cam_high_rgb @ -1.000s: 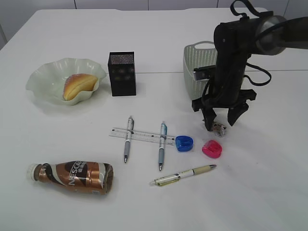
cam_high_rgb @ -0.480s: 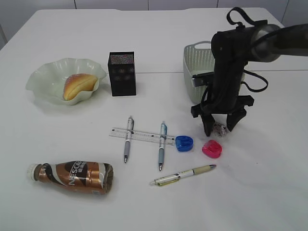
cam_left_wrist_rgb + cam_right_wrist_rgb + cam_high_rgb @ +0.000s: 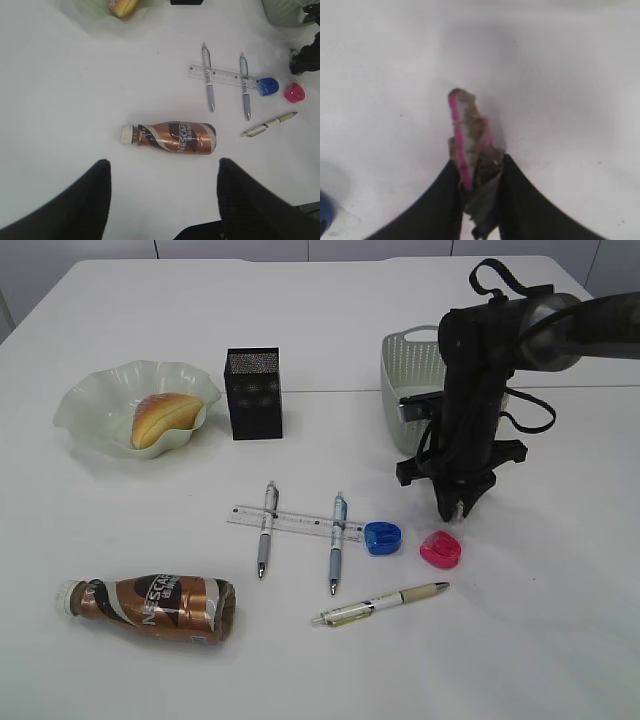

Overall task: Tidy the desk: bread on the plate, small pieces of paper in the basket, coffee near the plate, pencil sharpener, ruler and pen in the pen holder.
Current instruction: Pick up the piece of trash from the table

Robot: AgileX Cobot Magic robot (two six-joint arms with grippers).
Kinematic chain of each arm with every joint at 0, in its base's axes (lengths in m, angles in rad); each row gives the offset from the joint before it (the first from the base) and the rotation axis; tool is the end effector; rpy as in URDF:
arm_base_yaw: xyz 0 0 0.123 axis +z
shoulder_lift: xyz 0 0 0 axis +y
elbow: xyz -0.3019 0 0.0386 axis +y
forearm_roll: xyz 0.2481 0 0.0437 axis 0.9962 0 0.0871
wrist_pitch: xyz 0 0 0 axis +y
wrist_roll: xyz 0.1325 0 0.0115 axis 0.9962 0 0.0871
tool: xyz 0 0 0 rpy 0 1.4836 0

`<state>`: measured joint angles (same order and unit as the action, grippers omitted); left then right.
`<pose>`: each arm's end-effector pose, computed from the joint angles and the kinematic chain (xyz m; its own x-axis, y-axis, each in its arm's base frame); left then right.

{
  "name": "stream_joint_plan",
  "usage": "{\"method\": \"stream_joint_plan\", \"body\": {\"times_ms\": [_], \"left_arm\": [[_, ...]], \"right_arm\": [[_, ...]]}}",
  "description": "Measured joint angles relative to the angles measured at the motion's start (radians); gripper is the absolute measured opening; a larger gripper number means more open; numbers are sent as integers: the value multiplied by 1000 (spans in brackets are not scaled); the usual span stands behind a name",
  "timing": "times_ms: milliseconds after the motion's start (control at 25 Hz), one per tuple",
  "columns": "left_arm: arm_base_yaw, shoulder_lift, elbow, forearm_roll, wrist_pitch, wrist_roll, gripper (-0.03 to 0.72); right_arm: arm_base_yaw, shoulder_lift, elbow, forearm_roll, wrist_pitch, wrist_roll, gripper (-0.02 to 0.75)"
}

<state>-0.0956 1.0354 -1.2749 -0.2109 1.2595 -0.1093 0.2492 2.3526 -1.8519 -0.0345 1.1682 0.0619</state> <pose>0.1847 -0.0443 0.3994 -0.8206 -0.0925 -0.5640 0.0711 0.9626 -0.2614 0.4635 0.1136 0.0964 -0.9799 -0.1995 0.0091 -0.1997 0.9793 -0.0322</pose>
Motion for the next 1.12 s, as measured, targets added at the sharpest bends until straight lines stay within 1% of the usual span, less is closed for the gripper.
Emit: {"method": "stream_joint_plan", "body": {"times_ms": [120,200,400,560,760,920,1120], "left_arm": [[0,0,0,0,0,0,487],[0,0,0,0,0,0,487],[0,0,0,2,0,0,487],[0,0,0,11,0,0,487],[0,0,0,76,0,0,487],[0,0,0,107,0,0,487],[0,0,0,107,0,0,487]], "right_arm": [[0,0,0,0,0,-6,51],[0,0,0,0,13,-15,18],[0,0,-7,0,40,-23,10],[0,-7,-58,7,41,-25,9],[0,-94,-75,60,45,-21,8],[0,-174,-77,69,51,-12,8],[0,-199,-168,-27,62,-11,8]]}}
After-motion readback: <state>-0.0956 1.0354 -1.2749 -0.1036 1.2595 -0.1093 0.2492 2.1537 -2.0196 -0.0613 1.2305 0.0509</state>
